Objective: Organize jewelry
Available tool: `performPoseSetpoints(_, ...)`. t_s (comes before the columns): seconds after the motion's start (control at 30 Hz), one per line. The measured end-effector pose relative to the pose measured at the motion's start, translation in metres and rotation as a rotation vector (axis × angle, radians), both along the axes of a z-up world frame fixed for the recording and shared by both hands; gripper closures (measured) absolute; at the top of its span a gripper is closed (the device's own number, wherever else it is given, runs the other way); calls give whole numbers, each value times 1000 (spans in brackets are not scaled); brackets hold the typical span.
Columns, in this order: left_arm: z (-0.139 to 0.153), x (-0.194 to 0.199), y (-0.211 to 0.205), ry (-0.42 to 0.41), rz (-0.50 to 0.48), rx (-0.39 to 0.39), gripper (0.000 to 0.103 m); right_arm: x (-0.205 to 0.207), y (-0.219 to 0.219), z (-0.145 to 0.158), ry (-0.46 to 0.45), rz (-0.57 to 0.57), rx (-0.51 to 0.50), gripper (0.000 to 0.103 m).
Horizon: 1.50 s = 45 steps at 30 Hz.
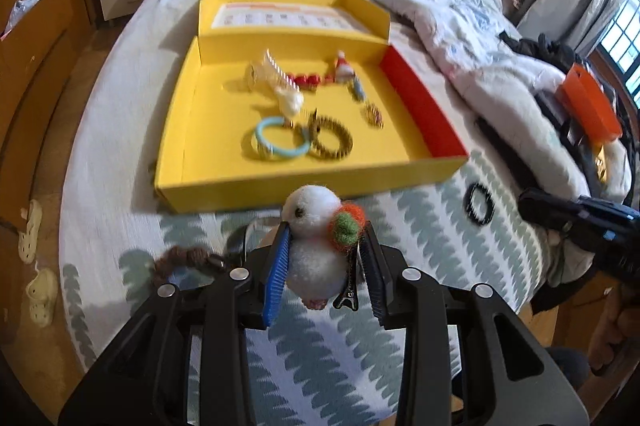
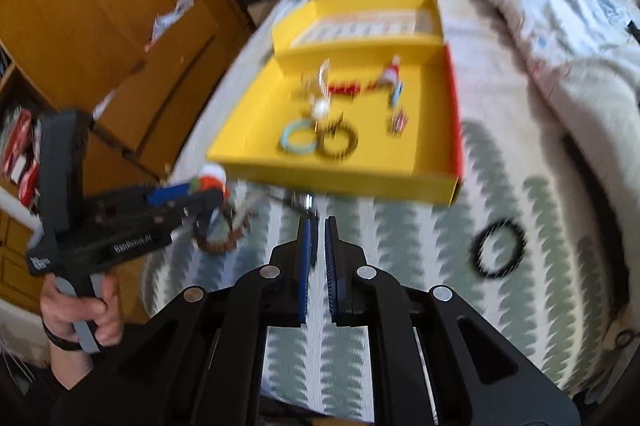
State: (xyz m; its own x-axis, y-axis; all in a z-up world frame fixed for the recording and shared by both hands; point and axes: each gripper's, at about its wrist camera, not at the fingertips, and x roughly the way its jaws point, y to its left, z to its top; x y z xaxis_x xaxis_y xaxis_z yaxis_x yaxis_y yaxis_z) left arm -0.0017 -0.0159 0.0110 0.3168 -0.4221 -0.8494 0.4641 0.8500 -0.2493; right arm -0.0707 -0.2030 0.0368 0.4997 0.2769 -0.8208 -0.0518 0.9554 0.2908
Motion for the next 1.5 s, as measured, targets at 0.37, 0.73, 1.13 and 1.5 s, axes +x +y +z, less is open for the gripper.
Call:
performPoseSetpoints(0.37, -55, -16, -9, 68, -34, 97, 66, 13, -18, -38, 86, -70, -77, 85)
performPoseSetpoints(0.73, -90, -1, -14, 107, -10, 172, 49, 34, -28, -36, 48, -86, -145, 44)
performPoseSetpoints(1.13, -23, 38, 3, 36, 106, 56, 13, 131, -33, -21, -39, -117, -91, 23)
performPoseSetpoints(1.5, -51, 163, -12, 204, 283, 72, 11, 233, -36, -64, 87, -172, -79, 23)
